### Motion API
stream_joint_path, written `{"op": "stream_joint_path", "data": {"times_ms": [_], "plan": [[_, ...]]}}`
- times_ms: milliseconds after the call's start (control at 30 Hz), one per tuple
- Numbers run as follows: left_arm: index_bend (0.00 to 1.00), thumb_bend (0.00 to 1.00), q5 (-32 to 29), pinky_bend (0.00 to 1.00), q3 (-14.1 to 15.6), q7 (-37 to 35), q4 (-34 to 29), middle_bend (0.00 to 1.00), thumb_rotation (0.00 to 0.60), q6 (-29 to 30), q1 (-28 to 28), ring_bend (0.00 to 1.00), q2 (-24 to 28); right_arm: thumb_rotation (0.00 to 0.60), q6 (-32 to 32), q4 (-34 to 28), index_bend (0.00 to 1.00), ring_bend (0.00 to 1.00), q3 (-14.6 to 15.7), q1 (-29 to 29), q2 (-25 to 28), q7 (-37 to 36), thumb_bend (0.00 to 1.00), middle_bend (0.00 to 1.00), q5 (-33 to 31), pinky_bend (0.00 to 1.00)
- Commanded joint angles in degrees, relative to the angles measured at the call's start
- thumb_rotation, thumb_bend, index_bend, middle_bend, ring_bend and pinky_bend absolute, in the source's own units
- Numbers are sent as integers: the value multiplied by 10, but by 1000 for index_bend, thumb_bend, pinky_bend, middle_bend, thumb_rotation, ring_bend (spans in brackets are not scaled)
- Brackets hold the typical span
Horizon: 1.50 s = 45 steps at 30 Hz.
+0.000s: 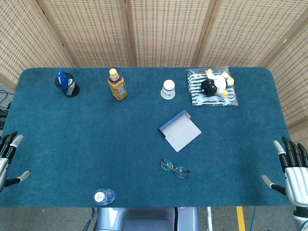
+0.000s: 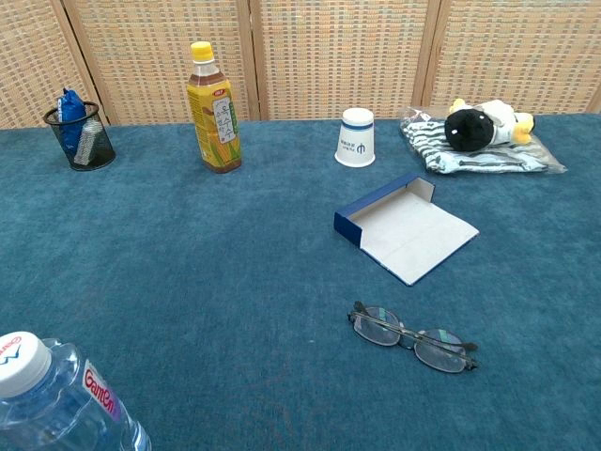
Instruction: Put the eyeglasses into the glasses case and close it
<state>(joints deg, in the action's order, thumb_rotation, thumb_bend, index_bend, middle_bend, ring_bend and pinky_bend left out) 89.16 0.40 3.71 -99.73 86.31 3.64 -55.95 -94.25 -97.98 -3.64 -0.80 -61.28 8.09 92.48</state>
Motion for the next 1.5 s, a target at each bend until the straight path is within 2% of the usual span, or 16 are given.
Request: {"op": "stream_joint_path", "data": {"times_ms": [33,233,300,367,500,633,767,867,1167,1333,1500], "plan": [[0,0,2,0,0,-2,0,0,600,1,-1,0,1,600,2,0,0,0,1,1,0,-1,0,0,0,0],[0,0,7,0,3,-4,2,0,600,2,-2,0,0,600,32,-2,0,0,1,17,5,0,0,0,0,0],[0,0,8,0,2,-3,2,0,600,5,-3,0,-1,600,59,-6,0,0,-5,38,14,-2,34,0,2,0],[0,0,8,0,2,-4,1,0,600,6,-3,0,-1,600,85,-10,0,0,-11,61,25,-10,135,0,12,0],[0,0,9,0,-2,-7,-1,0,600,16,-6,0,1,600,183,-22,15,0,-40,143,62,-65,425,0,16,0],[0,0,1,0,-5,-8,-5,0,600,16,-7,0,2,600,289,-37,98,0,-72,223,84,-123,647,0,-16,0],[0,0,-13,0,-10,-7,-7,0,600,8,-4,0,3,600,387,-36,167,0,-99,300,71,-150,852,9,-45,0],[0,0,-28,0,-15,-1,-5,0,600,-4,1,0,0,600,451,-10,182,0,-117,360,32,-126,983,36,-74,0],[0,0,-73,0,-29,1,0,0,600,-39,16,0,-3,600,550,90,228,0,-141,486,-120,23,1000,101,-216,0],[0,0,-94,0,-36,0,3,0,600,-57,23,0,-3,600,573,150,232,0,-141,539,-184,95,1000,133,-310,9],[0,0,-111,0,-40,3,3,0,600,-70,29,0,-3,600,595,229,225,9,-124,585,-250,147,1000,177,-418,30]]}}
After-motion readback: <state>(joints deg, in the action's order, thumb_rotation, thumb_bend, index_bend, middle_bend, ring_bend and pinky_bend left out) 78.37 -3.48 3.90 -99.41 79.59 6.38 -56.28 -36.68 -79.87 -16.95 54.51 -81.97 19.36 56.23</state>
